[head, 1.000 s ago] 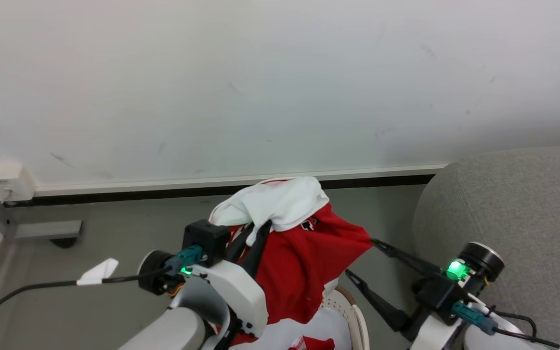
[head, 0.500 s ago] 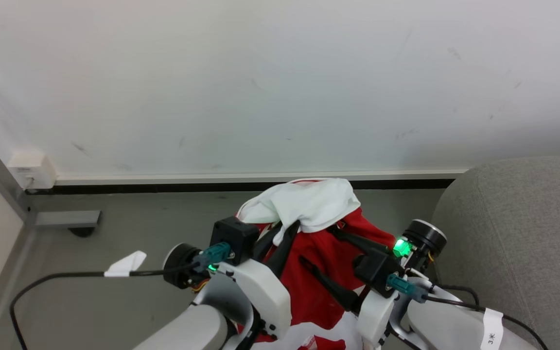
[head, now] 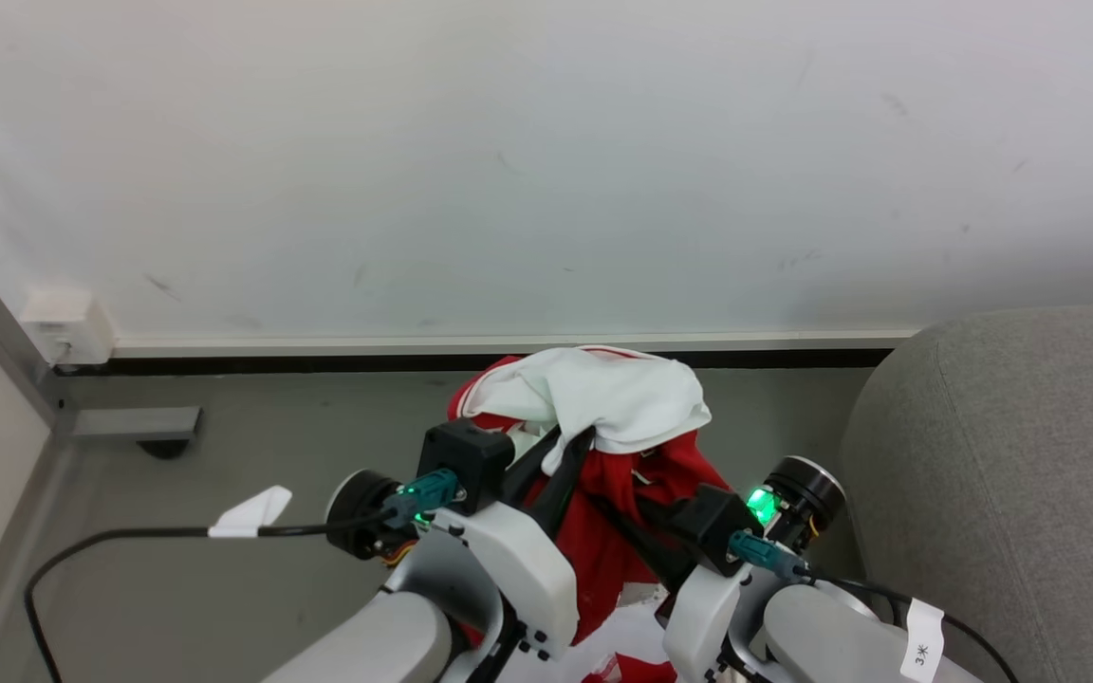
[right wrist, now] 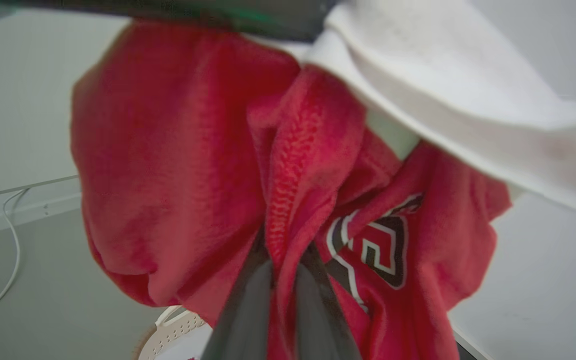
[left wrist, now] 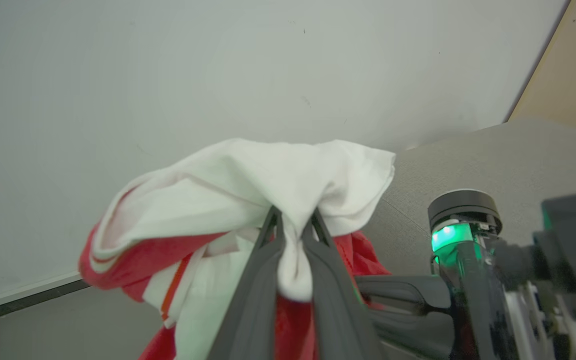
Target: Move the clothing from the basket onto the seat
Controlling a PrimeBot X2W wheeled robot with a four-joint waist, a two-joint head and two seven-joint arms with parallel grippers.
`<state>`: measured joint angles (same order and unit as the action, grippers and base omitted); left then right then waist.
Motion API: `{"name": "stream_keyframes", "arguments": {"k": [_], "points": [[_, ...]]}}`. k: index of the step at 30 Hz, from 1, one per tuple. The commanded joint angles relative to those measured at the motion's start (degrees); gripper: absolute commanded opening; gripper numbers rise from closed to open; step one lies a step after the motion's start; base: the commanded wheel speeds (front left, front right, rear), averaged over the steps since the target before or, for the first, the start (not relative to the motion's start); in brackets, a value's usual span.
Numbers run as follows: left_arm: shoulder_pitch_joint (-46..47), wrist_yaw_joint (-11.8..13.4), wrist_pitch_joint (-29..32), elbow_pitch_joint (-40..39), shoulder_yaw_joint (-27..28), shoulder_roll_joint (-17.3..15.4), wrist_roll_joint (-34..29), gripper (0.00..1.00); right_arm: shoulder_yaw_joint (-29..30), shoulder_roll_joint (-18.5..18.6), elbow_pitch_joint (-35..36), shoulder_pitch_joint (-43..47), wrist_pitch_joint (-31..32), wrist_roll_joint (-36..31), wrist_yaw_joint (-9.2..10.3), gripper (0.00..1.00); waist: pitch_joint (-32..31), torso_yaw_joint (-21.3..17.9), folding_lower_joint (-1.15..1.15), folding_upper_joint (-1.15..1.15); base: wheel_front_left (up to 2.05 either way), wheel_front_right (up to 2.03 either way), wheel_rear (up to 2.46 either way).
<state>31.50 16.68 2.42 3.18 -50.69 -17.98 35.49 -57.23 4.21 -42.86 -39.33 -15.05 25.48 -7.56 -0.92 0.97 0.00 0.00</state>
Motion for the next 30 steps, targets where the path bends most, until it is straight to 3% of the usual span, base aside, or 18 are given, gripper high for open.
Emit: {"name": "stream_keyframes", "arguments": {"k": [1, 21, 24, 30], "points": [[0.4, 0.2, -0.1, -0.3, 0.1, -0.3, 0.0, 0.0, 0.2, 0.0, 0.2, 0.8, -0.2, 0.8, 0.14, 0.0, 0.0, -0.1, 0.0, 0.0, 0.0, 0.0, 0.0], [-0.3, 1.5, -0.7, 0.3, 0.3, -0.8, 0.2, 0.03, 3.6, 0.8, 2.9, 0.9, -0.2, 0.0, 0.14, 0.0, 0.2, -2.0, 0.0, 0.0, 0.0, 0.0, 0.0], [-0.4, 1.9, -1.3, 0.6, 0.7, -0.9, 0.1, 1.0, 4.9, 1.5, 4.2, 1.3, -0.2, -0.5, 0.14, 0.0, 0.1, -2.3, 0.0, 0.0, 0.0, 0.0, 0.0], [-1.0, 2.5, -1.7, 0.6, 0.9, -1.4, 0.1, 1.0, 8.0, 3.9, 7.6, 2.0, -0.2, -1.8, 0.14, 0.0, -0.1, -3.6, 0.0, 0.0, 0.0, 0.0, 0.0]]}}
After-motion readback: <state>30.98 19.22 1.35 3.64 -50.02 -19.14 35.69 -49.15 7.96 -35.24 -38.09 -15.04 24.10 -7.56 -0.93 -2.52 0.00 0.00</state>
